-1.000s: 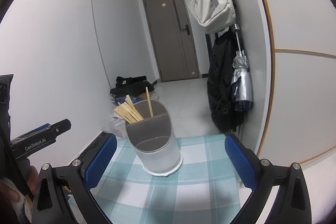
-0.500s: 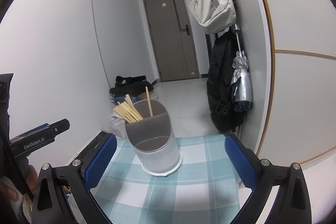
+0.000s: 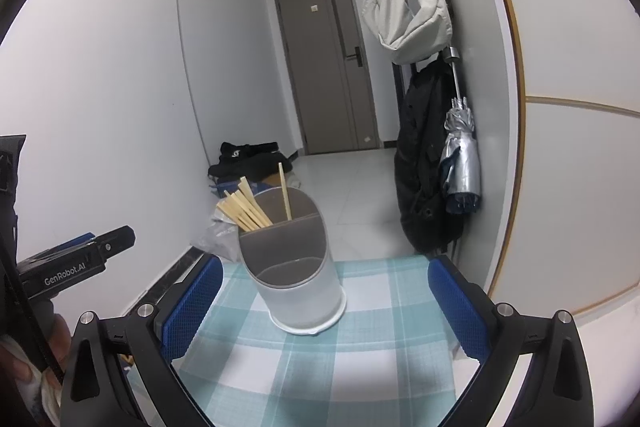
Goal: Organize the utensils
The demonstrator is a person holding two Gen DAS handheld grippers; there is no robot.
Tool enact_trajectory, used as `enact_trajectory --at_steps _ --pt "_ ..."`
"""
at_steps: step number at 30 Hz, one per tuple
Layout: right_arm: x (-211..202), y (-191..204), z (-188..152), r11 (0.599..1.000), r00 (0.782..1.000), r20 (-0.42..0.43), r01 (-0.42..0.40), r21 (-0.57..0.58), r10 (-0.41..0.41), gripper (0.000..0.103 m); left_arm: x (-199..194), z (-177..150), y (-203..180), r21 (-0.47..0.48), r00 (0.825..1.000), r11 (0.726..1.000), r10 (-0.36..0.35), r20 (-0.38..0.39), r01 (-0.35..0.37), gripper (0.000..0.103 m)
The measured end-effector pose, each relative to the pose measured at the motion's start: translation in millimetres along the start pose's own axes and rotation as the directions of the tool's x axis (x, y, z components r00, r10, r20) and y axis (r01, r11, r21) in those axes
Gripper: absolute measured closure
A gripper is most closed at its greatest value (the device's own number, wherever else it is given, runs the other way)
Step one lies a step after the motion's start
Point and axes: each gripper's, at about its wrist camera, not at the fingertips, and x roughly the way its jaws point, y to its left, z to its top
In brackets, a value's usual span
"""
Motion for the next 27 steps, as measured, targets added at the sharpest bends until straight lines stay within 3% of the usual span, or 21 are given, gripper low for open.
enact_trajectory --at_steps 27 --pt "-0.2 0.5 -1.5 1.0 1.0 -0.006 0.001 -0.006 -0.001 0.0 6.9 -0.9 1.8 -0.018 0.999 1.0 0.009 -0.044 -0.01 0.024"
